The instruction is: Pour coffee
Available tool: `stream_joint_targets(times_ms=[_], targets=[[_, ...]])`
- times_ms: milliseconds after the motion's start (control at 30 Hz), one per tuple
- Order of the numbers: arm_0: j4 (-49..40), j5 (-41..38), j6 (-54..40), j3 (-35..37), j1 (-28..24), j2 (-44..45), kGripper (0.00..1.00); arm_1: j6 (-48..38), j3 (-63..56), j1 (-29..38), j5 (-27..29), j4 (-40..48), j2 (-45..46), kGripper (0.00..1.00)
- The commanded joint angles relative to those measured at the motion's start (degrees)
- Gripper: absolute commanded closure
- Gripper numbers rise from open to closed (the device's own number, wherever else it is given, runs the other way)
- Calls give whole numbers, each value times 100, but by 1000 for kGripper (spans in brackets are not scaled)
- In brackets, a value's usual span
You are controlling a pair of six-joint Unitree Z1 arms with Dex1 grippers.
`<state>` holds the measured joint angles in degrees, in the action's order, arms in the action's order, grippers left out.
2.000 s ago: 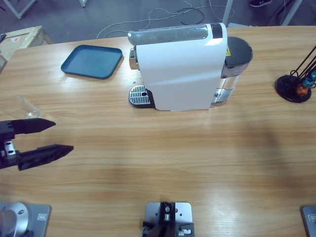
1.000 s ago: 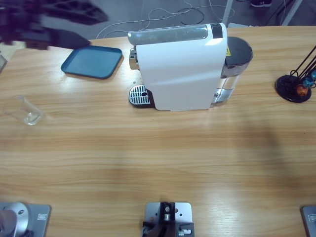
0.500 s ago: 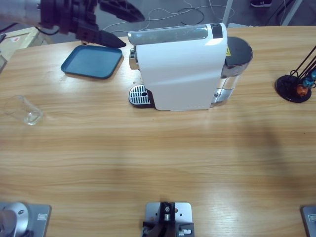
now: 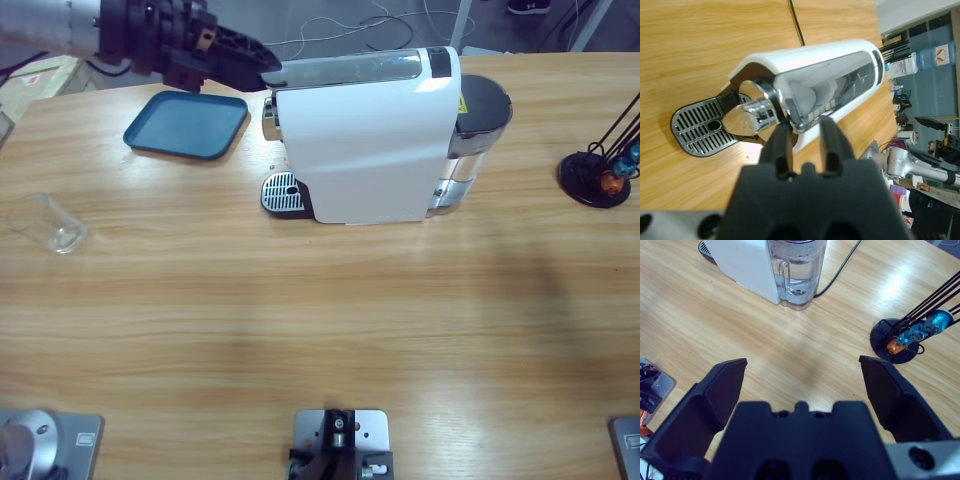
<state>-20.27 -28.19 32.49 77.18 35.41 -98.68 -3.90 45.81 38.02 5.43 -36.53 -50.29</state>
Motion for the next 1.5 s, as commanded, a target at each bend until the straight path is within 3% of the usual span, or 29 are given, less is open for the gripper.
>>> stream_joint_targets(times_ms=[33,233,400,567,600,633,667,733,800,867,933,1100,1500], targets=[[164,45,-69,-46,146,-55,1000,13,-125,30,63,32,120,0],[210,919,-220,226,613,683,1000,-67,79,30,118,-274,104,0],[73,1351,-832,562,919,1163,1000,-93,630,30,953,-708,173,0],[37,1497,-893,607,977,1276,1000,-133,499,30,1065,-522,20,4],[32,1632,-928,532,1017,1325,796,-190,426,30,1067,-471,21,4],[16,1831,-1145,402,1065,1406,220,-251,392,30,1081,-437,20,4],[-57,2140,-1574,240,1174,1522,28,-337,378,30,1172,-399,2,4],[-455,3081,-2481,-106,1511,1805,9,-571,376,-72,1596,-346,-146,29],[-796,4100,-3477,-672,2051,2053,9,-701,366,-594,1707,-209,-478,163],[-724,4394,-3644,-1477,2265,2438,9,-768,317,-1092,1624,51,-775,346],[-625,4331,-3381,-2198,2297,3141,9,-770,231,-1516,1425,429,-1118,456],[-311,4276,-2769,-3116,2304,4016,9,-951,-327,-1937,1086,1576,-2016,460],[-268,4222,-2695,-3091,2304,3835,9,-1032,-1109,-2792,571,3114,-2694,571]])
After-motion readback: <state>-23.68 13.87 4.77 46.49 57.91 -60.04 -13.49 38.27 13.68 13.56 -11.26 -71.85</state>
